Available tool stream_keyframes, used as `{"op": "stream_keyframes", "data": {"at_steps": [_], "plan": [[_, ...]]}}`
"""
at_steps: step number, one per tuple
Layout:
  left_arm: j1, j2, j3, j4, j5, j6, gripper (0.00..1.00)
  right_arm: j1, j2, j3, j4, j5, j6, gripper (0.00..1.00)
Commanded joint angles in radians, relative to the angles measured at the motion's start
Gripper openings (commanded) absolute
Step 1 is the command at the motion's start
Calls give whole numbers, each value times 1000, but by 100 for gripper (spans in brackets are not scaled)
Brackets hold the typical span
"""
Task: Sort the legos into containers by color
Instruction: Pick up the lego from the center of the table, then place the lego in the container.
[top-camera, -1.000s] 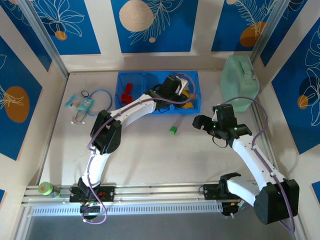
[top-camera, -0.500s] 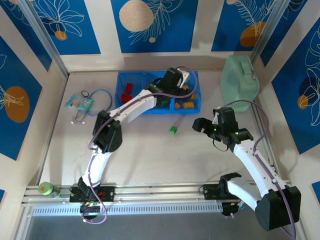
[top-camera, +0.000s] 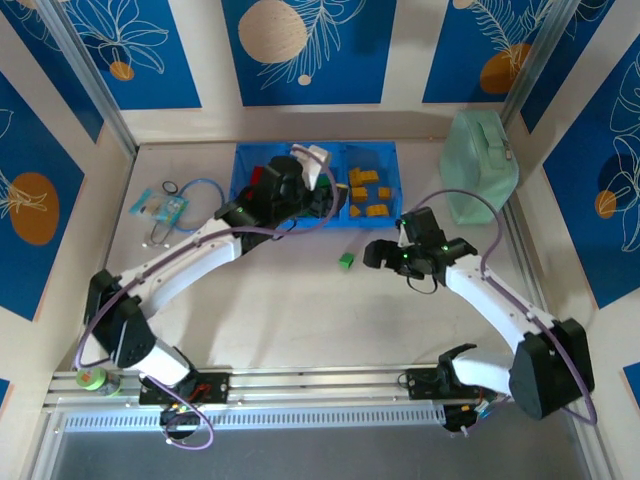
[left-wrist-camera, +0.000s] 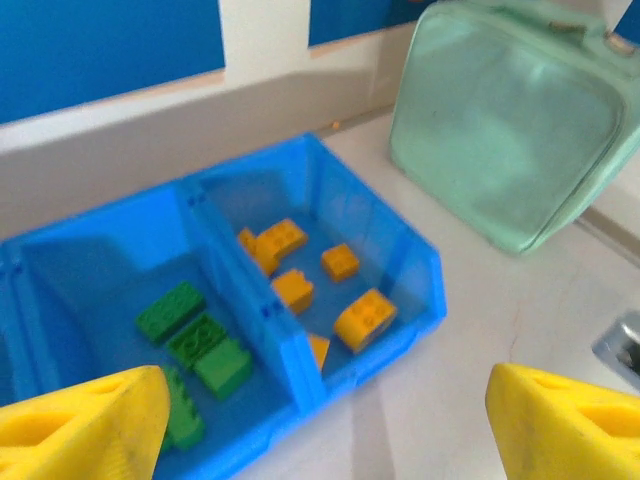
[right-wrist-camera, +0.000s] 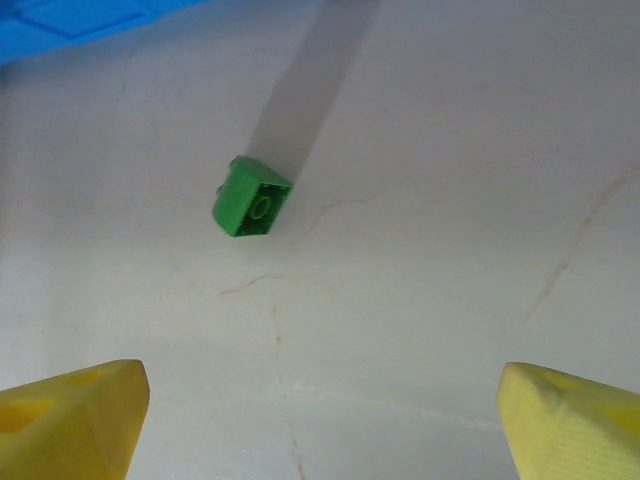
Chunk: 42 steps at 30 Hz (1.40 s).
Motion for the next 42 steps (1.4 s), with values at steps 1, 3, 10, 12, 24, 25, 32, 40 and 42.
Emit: {"op": "stream_keyframes", "data": {"at_steps": [1, 3, 10, 12, 24, 25, 32, 40, 42], "plan": [[0, -87, -152, 51, -57, -44, 82, 58, 98, 87, -15, 23, -30, 90], [-1, -133, -237, 53, -75, -67, 82, 95, 171, 130, -29, 37, -32, 90], [-2, -290, -501, 22, -98, -162, 82, 137, 417, 273, -72, 81, -66, 82], [-2, -349, -573, 21, -114, -191, 82, 139, 476, 316, -94, 101, -68, 78], [-2, -517, -774, -28, -178, -262, 82, 185, 720, 471, -139, 126, -42, 54], [-2, -517, -773, -28, -181, -258, 82, 189, 731, 482, -145, 128, -40, 50], [-1, -503, -761, -19, -198, -238, 82, 218, 711, 549, -196, 169, -42, 29], [0, -619, -792, -20, -217, -235, 81, 224, 691, 774, -283, 190, -116, 27], [0, -694, -812, -5, -192, -233, 82, 215, 728, 862, -312, 184, -135, 27]]}}
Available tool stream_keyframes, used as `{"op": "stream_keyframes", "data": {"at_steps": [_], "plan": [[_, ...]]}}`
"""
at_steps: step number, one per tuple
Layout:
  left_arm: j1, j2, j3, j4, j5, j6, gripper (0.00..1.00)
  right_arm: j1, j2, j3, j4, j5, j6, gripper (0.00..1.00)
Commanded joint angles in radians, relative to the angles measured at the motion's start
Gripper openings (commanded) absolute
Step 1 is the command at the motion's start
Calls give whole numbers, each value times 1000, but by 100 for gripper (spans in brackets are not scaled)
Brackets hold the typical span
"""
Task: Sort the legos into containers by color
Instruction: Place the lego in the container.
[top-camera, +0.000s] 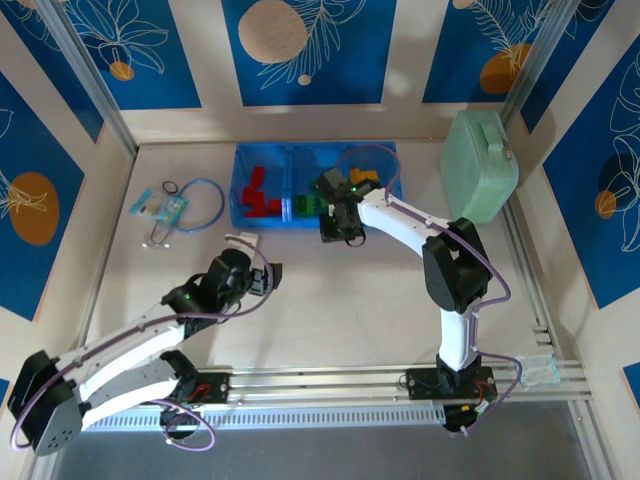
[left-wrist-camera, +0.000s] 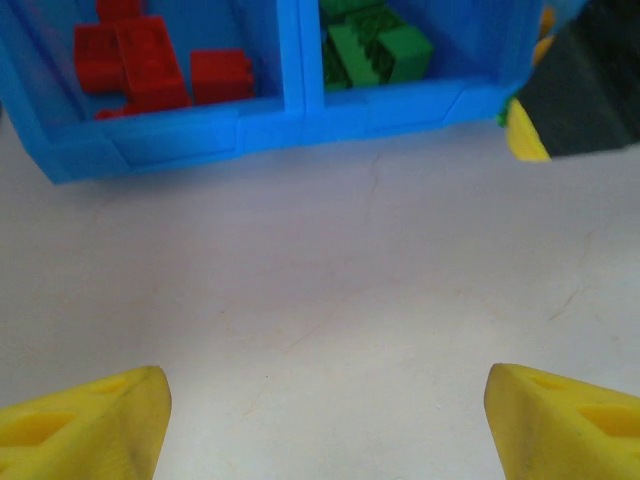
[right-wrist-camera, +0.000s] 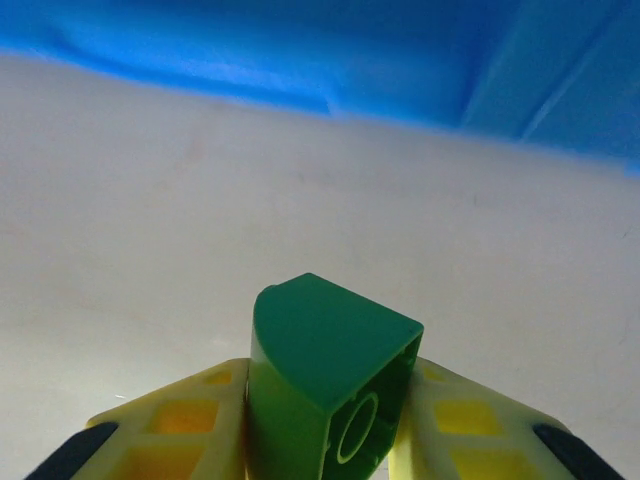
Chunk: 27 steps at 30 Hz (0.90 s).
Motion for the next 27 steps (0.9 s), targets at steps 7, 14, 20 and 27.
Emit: {"op": "stream_keyframes", "data": {"at_steps": [7, 14, 20, 27], "plan": [[-1, -265, 38, -174, -76, 19, 82, -58, 215, 482, -195, -22, -105, 28], [0, -335, 52, -272, -99, -3, 82, -100, 399, 794, -310, -48, -124, 37], [0, -340, 28, -279, -87, -28, 82, -86, 386, 870, -350, 28, -128, 85], [0, -262, 60, -287, -131, -6, 82, -64, 139, 541, -158, 4, -125, 85]]}}
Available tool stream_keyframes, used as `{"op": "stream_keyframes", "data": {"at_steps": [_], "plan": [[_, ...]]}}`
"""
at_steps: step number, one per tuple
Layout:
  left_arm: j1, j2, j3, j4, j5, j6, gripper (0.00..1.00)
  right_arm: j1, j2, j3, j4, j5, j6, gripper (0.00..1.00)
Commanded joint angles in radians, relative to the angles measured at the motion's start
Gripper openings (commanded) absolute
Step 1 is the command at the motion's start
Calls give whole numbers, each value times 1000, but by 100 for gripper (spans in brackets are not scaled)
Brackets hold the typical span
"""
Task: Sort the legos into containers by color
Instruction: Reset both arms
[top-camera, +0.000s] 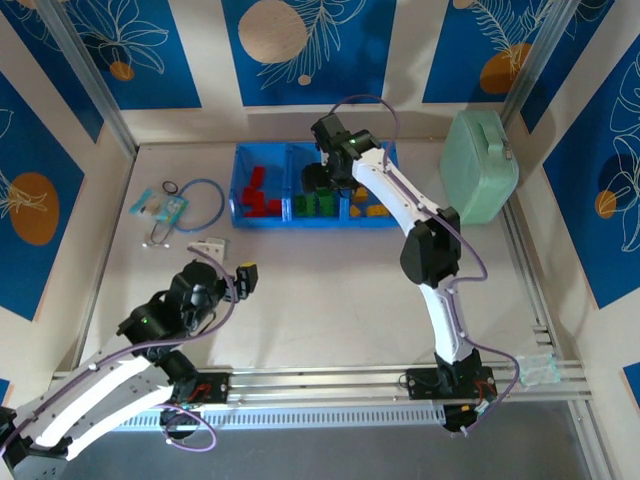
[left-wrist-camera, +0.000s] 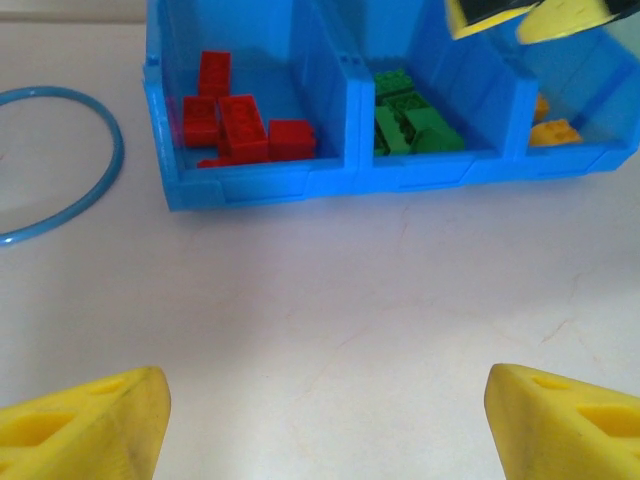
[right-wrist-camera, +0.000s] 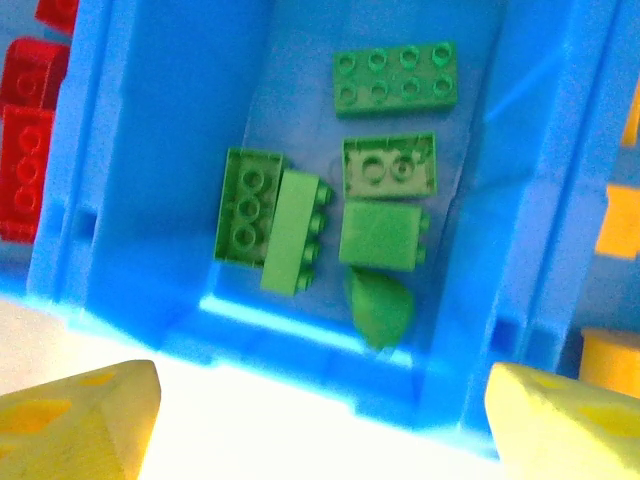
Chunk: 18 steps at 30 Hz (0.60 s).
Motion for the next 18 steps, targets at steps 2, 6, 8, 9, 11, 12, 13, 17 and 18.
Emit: {"op": "stream_keyframes", "data": {"at_steps": [2, 6, 8, 9, 11, 12, 13, 17, 18], "plan": [[0, 48, 35, -39, -67, -3, 82, 11, -219, -211, 150, -18, -11, 85], [-1, 52, 37, -31, -130, -7, 84, -3, -420, -454, 308, -23, -35, 85], [0, 37, 35, -18, -161, 6, 85, -14, -529, -580, 399, -8, -51, 85], [0, 28, 32, -11, -181, 14, 87, -24, -587, -643, 441, -5, -53, 85], [1, 16, 28, -1, -223, 29, 89, -50, -689, -750, 504, -17, -53, 85], [2, 12, 25, 1, -246, 36, 91, -63, -742, -804, 536, -21, -53, 85], [1, 10, 25, 6, -265, 44, 91, -77, -796, -857, 568, -21, -55, 85], [2, 16, 21, 22, -358, 85, 92, -125, -992, -1057, 684, 15, -80, 85], [0, 16, 17, 27, -384, 93, 93, -129, -1033, -1102, 707, 50, -84, 86]]}}
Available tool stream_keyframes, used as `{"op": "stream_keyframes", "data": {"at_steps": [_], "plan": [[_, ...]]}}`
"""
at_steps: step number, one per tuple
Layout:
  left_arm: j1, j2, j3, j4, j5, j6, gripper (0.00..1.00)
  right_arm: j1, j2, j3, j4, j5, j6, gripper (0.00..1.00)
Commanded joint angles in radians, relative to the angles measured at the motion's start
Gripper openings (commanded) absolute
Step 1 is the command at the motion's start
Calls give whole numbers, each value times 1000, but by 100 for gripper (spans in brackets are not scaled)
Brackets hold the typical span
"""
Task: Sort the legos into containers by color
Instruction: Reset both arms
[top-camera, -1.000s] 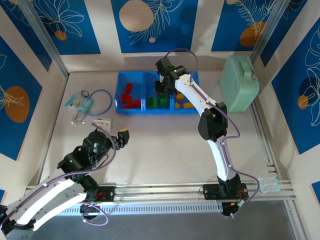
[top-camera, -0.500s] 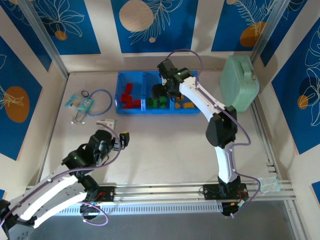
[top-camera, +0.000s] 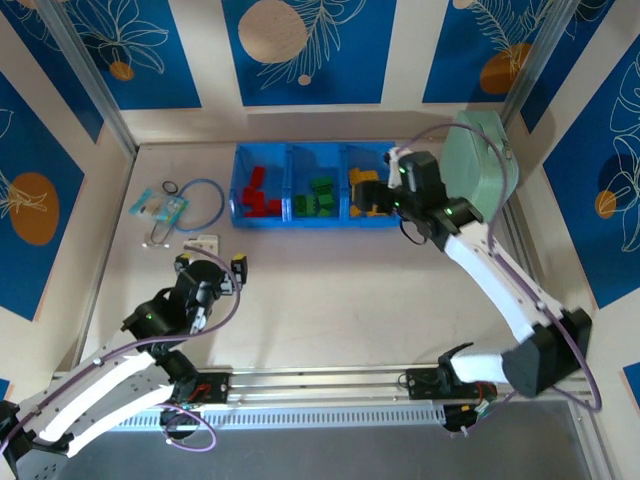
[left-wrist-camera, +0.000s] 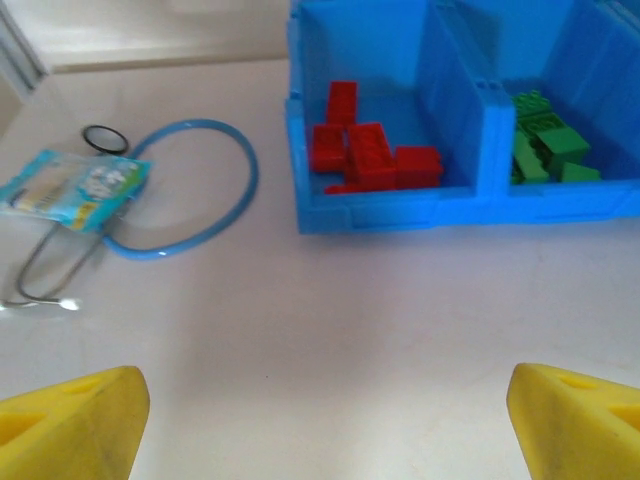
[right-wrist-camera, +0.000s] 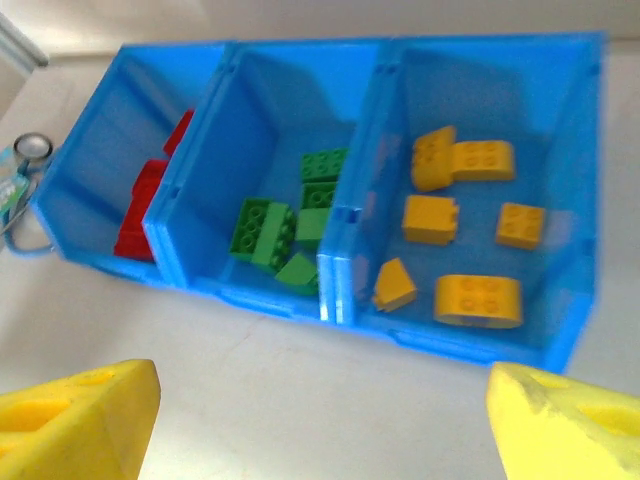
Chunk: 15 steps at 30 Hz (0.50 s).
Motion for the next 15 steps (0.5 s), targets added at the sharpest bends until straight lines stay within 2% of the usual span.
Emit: {"op": "stream_keyframes", "data": {"at_steps": [1, 2, 7, 8, 9, 15], "plan": [[1, -7, 7, 39, -148, 56, 93, -14, -134, -143, 152, 113, -35, 86], [1, -9, 2, 45, -185, 63, 93, -14, -178, -190, 164, 181, -37, 87], [3, -28, -27, 88, -349, 125, 94, -21, -381, -440, 307, 333, -116, 90], [3, -36, -42, 120, -375, 154, 95, -26, -419, -488, 344, 357, -133, 100], [3, -46, -56, 145, -391, 177, 95, -28, -449, -529, 368, 379, -143, 99], [2, -152, -201, 362, -477, 363, 100, -68, -597, -700, 400, 416, -141, 99]]}}
